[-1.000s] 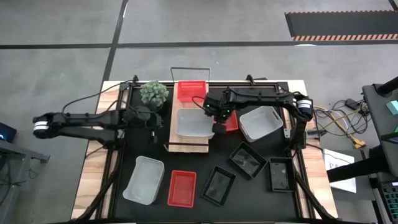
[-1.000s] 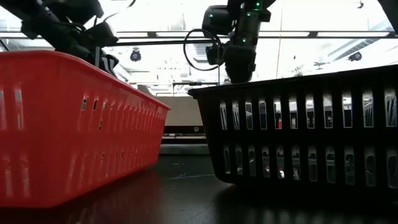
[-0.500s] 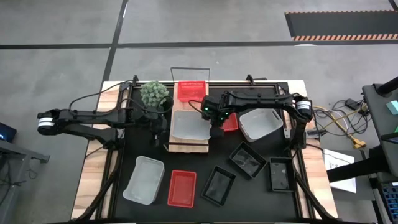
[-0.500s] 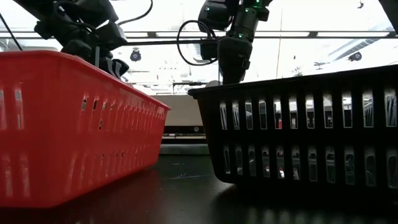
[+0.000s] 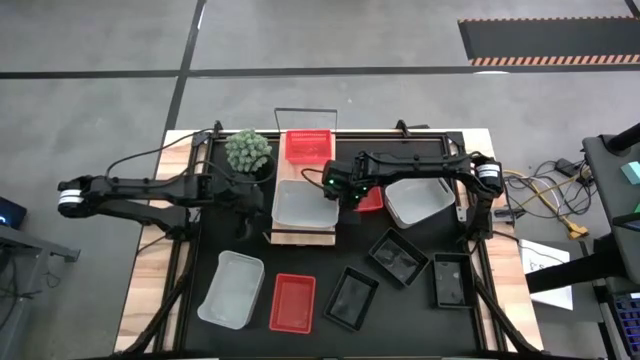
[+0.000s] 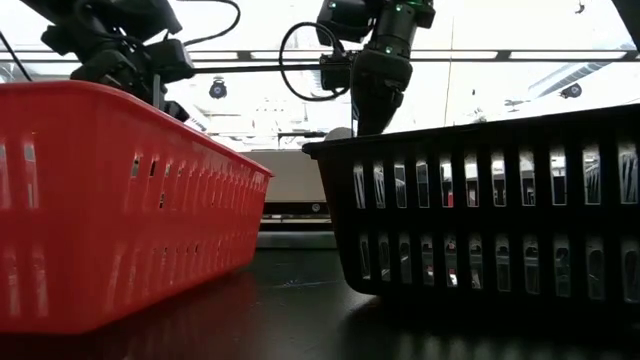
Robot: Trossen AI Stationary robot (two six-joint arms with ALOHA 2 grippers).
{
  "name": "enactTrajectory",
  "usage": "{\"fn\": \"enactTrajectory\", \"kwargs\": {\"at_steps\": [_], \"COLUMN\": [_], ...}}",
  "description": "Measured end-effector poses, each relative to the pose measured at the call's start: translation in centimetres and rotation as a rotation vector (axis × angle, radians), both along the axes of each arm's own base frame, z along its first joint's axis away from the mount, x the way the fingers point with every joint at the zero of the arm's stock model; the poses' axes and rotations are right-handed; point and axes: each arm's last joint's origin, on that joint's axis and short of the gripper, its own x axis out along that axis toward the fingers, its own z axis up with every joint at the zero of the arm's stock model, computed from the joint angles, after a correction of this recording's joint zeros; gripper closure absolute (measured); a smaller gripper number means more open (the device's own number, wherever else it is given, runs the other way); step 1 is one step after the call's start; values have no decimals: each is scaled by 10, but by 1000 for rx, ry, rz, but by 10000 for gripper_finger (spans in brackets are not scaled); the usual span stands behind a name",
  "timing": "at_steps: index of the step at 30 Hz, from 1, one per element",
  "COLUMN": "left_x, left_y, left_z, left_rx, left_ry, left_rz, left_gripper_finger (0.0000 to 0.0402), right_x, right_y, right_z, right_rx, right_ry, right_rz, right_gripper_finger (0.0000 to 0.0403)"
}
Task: Stack baskets on shelf by color
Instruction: Put the top gray bin on the shelf
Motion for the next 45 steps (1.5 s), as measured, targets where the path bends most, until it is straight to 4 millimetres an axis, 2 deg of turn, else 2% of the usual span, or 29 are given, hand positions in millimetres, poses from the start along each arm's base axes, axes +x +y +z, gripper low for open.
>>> {"fn": "enactTrajectory", "kwargs": {"at_steps": [4, 7, 9, 14, 20, 26, 33, 45], "left_x": [-3, -5, 0, 12, 15, 24, 29, 13], "left_y": [5, 12, 17, 31, 40, 47, 47, 40], "left_z": [0, 1, 7, 14, 5, -5, -12, -5], "left_rx": [132, 342, 462, 582, 579, 499, 416, 322], "left_ry": [31, 64, 20, -101, -63, -67, -74, -81], "left_rz": [120, 226, 272, 294, 275, 172, 72, 46], "left_gripper_finger": [402, 402, 402, 402, 402, 402, 402, 402], "right_x": [-5, -10, -12, -12, -6, 0, 1, 3], "right_y": [-7, -19, -29, -58, -74, -73, -69, -62], "right_z": [-1, -2, -1, 1, 6, 9, 9, 8], "right_rx": [-59, -133, -150, -181, -111, -99, -72, -39], "right_ry": [55, 99, 94, 24, -126, -208, -220, -226], "right_rz": [7, -13, -15, -27, 32, 83, 104, 126], "right_gripper_finger": [394, 394, 394, 394, 394, 394, 394, 394]}}
